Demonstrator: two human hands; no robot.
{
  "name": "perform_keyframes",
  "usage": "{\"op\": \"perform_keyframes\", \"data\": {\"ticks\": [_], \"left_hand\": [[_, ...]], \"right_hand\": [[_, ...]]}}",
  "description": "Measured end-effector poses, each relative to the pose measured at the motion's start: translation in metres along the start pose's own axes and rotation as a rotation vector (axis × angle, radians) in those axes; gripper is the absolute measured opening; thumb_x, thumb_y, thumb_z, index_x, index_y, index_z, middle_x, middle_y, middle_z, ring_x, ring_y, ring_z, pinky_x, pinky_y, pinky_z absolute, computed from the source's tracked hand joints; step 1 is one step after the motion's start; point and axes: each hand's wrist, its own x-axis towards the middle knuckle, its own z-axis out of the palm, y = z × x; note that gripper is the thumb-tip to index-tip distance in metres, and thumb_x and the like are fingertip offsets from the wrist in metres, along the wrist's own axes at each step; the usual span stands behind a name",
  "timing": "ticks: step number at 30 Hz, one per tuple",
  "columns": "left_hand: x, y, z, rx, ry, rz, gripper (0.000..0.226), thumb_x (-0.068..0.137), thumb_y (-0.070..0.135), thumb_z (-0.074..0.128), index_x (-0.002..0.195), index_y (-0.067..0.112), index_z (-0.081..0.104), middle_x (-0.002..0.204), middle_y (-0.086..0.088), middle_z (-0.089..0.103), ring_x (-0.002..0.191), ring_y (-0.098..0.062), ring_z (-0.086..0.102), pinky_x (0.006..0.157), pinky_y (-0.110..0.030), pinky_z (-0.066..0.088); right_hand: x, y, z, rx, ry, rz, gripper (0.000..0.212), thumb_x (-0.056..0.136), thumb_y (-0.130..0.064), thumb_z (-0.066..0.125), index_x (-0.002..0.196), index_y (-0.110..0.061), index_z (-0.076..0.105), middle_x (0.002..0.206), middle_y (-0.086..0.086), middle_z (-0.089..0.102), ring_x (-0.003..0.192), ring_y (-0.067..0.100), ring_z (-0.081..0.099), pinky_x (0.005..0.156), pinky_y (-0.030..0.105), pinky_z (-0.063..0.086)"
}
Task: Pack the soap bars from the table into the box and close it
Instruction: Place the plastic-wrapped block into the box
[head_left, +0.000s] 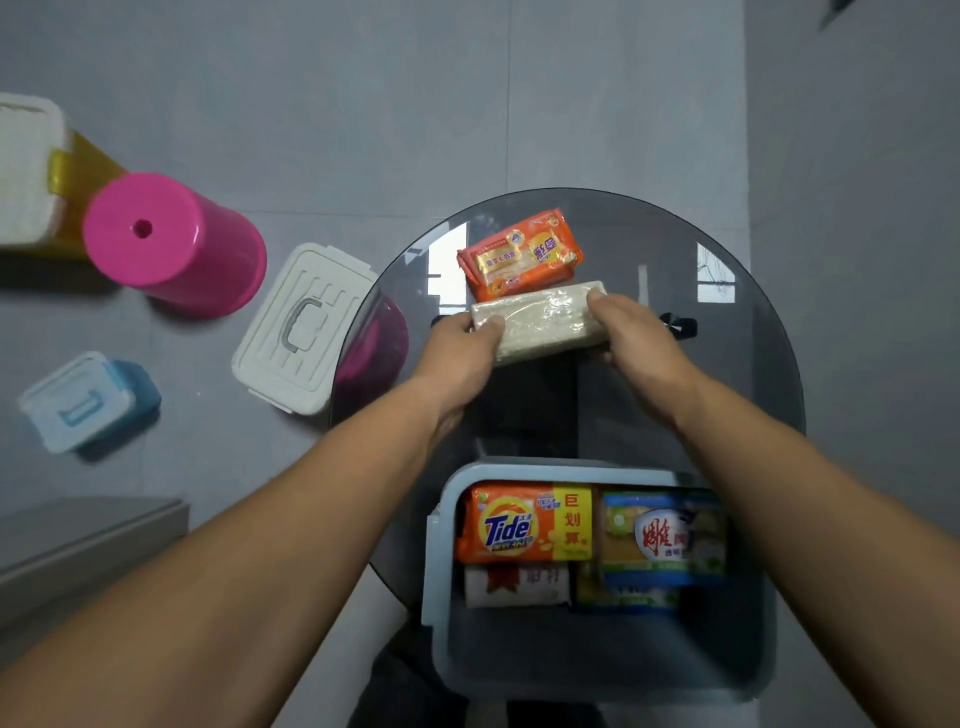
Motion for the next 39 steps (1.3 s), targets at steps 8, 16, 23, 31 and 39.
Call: {"op": "perform_keyframes", "data": {"ticks": [8,16,23,31,39], "left_hand": [[-0.091,0.02,-0.012,-0.036,0.008,0.2,0.028,0.101,0.034,0.054,0.124,0.025,0.068,0.114,0.006,0.075,0.108,-0.011,0.07,0.099,-0.036,0.054],[-0.23,-0.001,-0.007,-0.065,0.089,0.288,0.021,0.1,0.027,0.059,0.114,0.028,0.074,0.102,0.016,0.079,0.094,0.005,0.072,0.07,-0.008,0.052],[-0.27,-0.057,-0.008,0.014,0.038,0.054,0.014,0.098,0.023,0.062,0.098,0.03,0.075,0.092,0.016,0.08,0.087,0.0,0.074,0.074,-0.016,0.056],[-0.249,-0.093,-0.011,0.162,0.048,-0.082,0.013,0.093,0.022,0.07,0.105,0.023,0.075,0.098,0.007,0.077,0.096,-0.015,0.072,0.093,-0.039,0.057],[-0.222,-0.1,-0.009,0.468,0.141,-0.066,0.027,0.079,0.034,0.083,0.1,0.017,0.08,0.092,0.002,0.077,0.085,-0.018,0.072,0.083,-0.042,0.062]], "right_hand": [[-0.098,-0.026,-0.021,0.129,0.075,-0.134,0.037,0.093,-0.055,0.041,0.078,-0.049,0.075,0.093,-0.017,0.074,0.11,0.013,0.065,0.108,0.047,0.045],[-0.214,-0.006,-0.042,0.188,-0.026,-0.137,0.043,0.097,-0.06,0.037,0.103,-0.041,0.075,0.109,-0.009,0.076,0.11,0.01,0.067,0.105,0.044,0.048],[-0.279,0.059,-0.031,0.178,-0.117,0.049,0.045,0.093,-0.067,0.041,0.105,-0.041,0.075,0.116,-0.014,0.075,0.116,0.009,0.065,0.11,0.042,0.042],[-0.278,0.1,-0.011,0.065,-0.141,0.176,0.038,0.101,-0.054,0.033,0.106,-0.035,0.066,0.119,-0.007,0.069,0.113,0.012,0.062,0.106,0.037,0.044],[-0.251,0.103,-0.005,-0.039,-0.183,0.145,0.048,0.102,-0.056,0.027,0.121,-0.03,0.062,0.127,-0.004,0.065,0.119,0.015,0.058,0.107,0.034,0.039]]}}
